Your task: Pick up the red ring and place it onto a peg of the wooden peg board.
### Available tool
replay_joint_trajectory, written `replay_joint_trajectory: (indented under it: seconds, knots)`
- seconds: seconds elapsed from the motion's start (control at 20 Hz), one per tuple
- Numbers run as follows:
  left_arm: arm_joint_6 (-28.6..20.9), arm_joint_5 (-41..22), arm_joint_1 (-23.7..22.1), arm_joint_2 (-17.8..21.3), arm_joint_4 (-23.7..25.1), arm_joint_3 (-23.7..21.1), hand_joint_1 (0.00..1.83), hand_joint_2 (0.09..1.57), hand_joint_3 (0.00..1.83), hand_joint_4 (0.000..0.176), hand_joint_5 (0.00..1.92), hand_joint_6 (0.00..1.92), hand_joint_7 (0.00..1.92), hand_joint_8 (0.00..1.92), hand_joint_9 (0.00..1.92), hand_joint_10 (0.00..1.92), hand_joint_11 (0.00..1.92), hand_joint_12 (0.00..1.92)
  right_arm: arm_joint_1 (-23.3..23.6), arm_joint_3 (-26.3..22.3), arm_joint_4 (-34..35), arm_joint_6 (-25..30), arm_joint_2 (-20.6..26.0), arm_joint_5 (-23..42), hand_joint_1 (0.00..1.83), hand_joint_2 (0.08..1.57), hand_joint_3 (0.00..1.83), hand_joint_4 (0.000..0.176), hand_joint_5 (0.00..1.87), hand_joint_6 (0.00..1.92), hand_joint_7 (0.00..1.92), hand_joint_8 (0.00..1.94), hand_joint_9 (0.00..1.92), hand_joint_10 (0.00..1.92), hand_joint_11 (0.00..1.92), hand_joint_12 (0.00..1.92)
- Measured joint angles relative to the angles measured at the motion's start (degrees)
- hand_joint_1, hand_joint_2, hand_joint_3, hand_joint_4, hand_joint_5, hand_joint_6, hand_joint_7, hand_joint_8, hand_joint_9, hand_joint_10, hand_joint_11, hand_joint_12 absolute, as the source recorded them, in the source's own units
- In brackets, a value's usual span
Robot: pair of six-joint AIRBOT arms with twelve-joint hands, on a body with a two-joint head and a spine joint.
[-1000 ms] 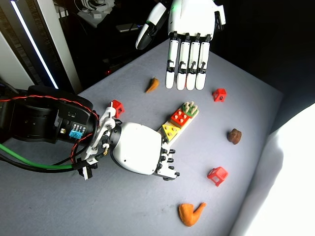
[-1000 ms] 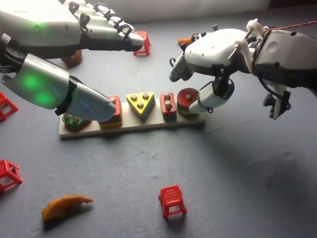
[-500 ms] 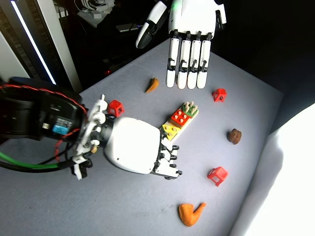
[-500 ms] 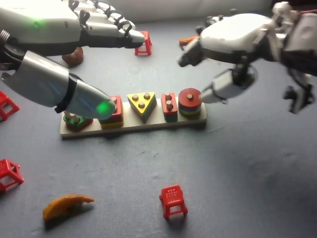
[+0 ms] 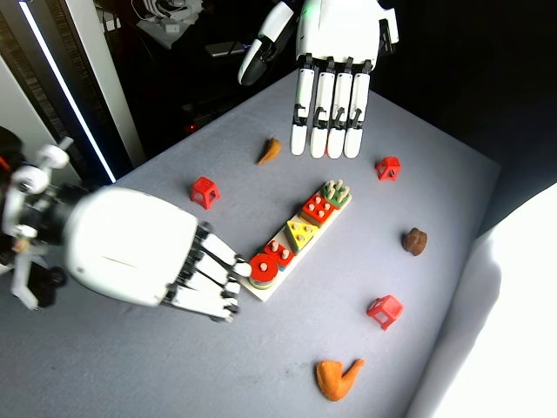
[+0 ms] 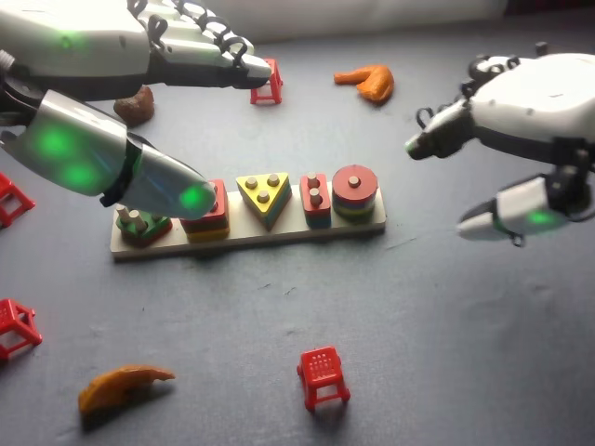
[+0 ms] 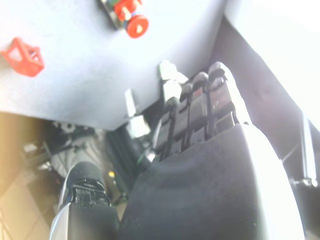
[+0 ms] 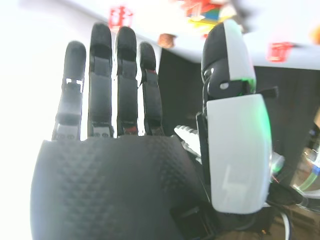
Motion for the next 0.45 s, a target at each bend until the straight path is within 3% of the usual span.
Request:
replay_joint_trajectory:
  seconds: [0.2, 0.45]
  knots:
    - [0.02, -0.04, -0.37, 0.0, -0.02, 0.0, 0.0, 1.1, 0.0, 0.0, 0.0, 0.0, 0.0, 0.0, 0.0, 0.0, 0.0, 0.0, -2.58, -5.66, 0.66, -4.87, 4.35, 5.99, 0.92, 1.03, 0.0, 0.0, 0.54, 0.0, 0.65, 0.0, 0.59, 0.02, 0.0, 1.29]
    - [0.04, -0.24, -0.46, 0.0, 0.44, 0.0, 0.0, 1.1, 0.0, 0.0, 0.0, 0.0, 0.0, 0.0, 0.0, 0.0, 0.0, 0.0, -2.12, -6.54, 0.79, -5.86, 5.01, 6.86, 0.96, 1.03, 0.0, 0.0, 0.55, 0.01, 0.65, 0.0, 0.59, 0.02, 0.0, 1.3]
